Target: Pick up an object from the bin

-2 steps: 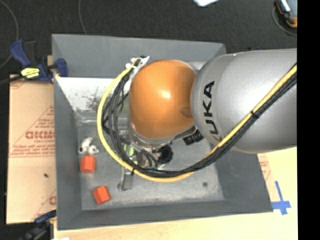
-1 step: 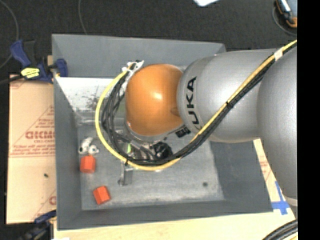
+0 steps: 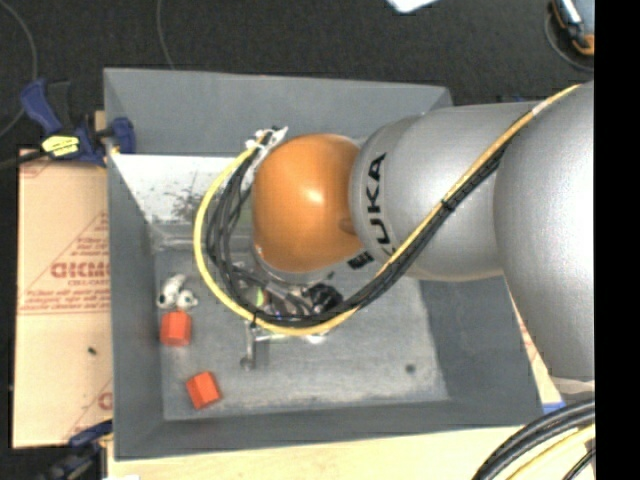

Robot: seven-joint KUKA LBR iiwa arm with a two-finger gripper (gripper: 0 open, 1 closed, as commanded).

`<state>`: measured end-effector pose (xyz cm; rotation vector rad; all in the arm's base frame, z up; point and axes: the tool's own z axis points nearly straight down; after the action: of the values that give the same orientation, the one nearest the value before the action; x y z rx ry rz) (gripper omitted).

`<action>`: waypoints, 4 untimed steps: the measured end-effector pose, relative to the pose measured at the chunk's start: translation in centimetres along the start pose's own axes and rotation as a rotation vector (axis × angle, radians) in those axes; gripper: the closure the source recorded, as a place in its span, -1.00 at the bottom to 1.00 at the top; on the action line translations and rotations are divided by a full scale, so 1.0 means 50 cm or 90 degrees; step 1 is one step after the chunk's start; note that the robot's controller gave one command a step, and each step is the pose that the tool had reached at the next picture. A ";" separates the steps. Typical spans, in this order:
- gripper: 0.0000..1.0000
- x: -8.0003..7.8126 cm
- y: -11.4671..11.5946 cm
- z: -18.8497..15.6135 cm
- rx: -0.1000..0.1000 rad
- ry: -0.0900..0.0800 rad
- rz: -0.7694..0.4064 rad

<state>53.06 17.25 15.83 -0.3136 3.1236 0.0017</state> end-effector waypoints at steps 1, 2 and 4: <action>-1.00 -0.042 0.036 0.132 0.000 0.004 -0.021; -1.00 -0.156 0.077 0.075 0.000 -0.005 -0.094; -1.00 -0.137 0.067 -0.151 0.000 -0.004 -0.087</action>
Offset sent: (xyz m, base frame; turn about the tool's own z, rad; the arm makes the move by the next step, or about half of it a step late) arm 0.0681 0.0549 -0.0385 -0.1543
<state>59.10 21.90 23.38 -0.5252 3.0880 0.0027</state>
